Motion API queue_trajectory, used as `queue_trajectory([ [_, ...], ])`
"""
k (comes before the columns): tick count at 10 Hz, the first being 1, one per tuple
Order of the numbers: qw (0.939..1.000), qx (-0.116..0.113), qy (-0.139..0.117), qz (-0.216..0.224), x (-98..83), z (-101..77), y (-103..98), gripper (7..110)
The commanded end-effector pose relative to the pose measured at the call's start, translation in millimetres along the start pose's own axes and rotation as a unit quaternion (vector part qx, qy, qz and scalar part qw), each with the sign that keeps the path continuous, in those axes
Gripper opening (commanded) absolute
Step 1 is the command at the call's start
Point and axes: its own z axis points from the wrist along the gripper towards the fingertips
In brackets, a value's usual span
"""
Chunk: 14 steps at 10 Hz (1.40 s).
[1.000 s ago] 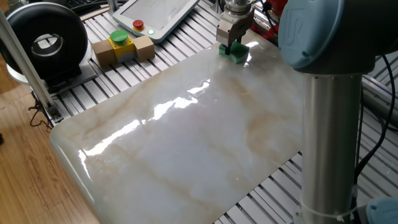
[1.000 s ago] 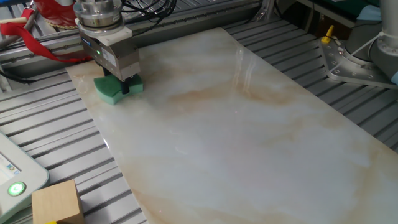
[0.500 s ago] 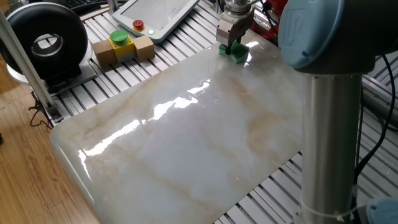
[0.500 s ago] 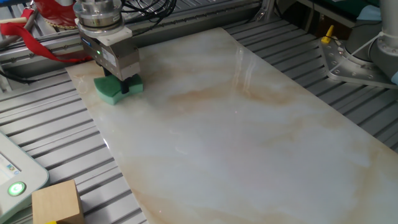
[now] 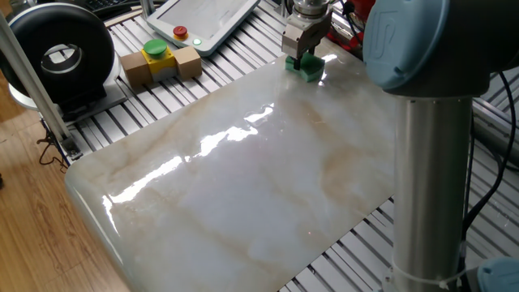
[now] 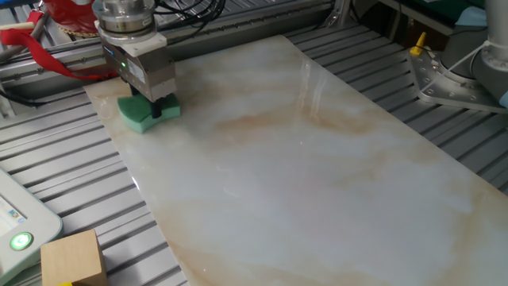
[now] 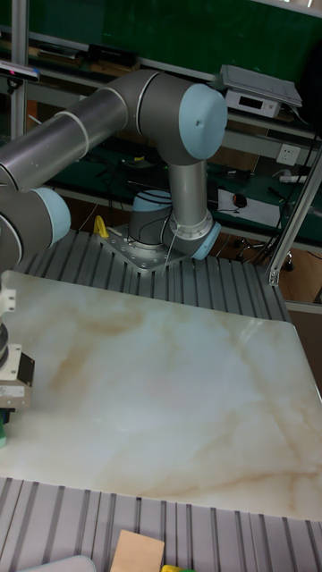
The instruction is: Clean the tabletop with a sponge
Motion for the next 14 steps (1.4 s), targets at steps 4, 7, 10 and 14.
queue_trajectory([
  [4,0.9994,-0.032,-0.007,-0.004,2.6,-19.7,18,7],
  [7,0.9994,-0.03,-0.004,-0.015,11.5,-39.0,32,7],
  [10,0.9995,-0.031,-0.008,-0.005,19.8,-45.1,69,7],
  [14,0.999,-0.029,-0.014,0.03,39.7,-29.1,105,7],
])
